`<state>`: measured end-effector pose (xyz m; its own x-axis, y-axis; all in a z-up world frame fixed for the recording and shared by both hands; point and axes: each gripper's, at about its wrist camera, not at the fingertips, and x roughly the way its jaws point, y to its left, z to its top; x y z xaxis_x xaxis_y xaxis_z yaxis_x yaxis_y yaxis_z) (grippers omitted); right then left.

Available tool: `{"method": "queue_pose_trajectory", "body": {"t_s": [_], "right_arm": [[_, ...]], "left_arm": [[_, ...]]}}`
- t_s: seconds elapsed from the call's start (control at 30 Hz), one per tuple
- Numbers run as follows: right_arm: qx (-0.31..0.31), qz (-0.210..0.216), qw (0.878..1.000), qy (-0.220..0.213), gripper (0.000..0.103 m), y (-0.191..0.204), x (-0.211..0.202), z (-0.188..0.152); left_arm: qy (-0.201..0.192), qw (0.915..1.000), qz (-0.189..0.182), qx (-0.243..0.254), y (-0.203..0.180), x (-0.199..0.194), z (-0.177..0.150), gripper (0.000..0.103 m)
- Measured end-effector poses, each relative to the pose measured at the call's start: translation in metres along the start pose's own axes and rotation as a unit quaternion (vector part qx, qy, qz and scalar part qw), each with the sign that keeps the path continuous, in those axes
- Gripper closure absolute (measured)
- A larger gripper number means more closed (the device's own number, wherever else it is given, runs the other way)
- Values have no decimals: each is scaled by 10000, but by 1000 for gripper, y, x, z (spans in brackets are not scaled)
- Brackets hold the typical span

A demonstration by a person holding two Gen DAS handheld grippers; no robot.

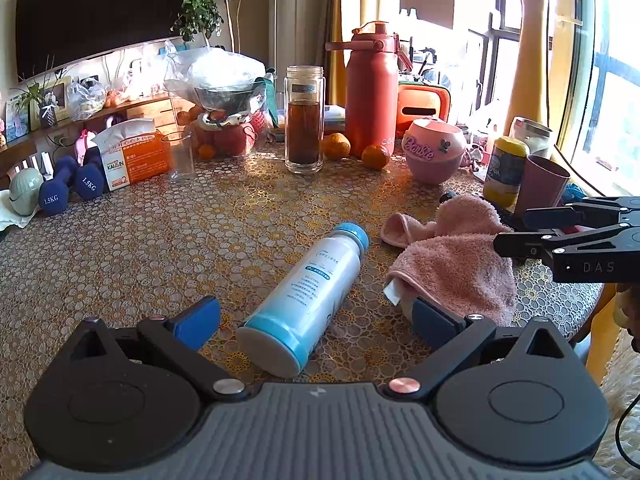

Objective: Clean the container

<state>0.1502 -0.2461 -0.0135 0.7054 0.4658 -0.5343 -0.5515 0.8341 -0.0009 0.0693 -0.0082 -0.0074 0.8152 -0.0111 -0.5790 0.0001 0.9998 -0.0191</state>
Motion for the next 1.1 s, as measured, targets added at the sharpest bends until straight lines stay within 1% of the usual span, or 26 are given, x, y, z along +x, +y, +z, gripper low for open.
{"method": "queue_pose_trajectory", "body": {"t_s": [0.33, 0.77, 0.83, 0.97, 1.1], "right_arm": [[-15, -32, 10000, 73, 41, -4, 12, -2], [-285, 44, 9977, 620, 40, -21, 78, 3], [-259, 146, 9971, 697, 39, -24, 87, 4], [12, 374, 9956, 863, 33, -36, 103, 6], [130, 599, 9927, 1036, 30, -42, 117, 9]], "left_arm": [[70, 10000, 37, 25, -1, 7, 0, 0], [321, 9994, 116, -4, 12, 27, -8, 0], [364, 9993, 114, -21, 14, 31, -9, 0], [445, 9989, 95, -54, 19, 38, -12, 0], [533, 9985, 71, -66, 24, 45, -16, 0]]}}
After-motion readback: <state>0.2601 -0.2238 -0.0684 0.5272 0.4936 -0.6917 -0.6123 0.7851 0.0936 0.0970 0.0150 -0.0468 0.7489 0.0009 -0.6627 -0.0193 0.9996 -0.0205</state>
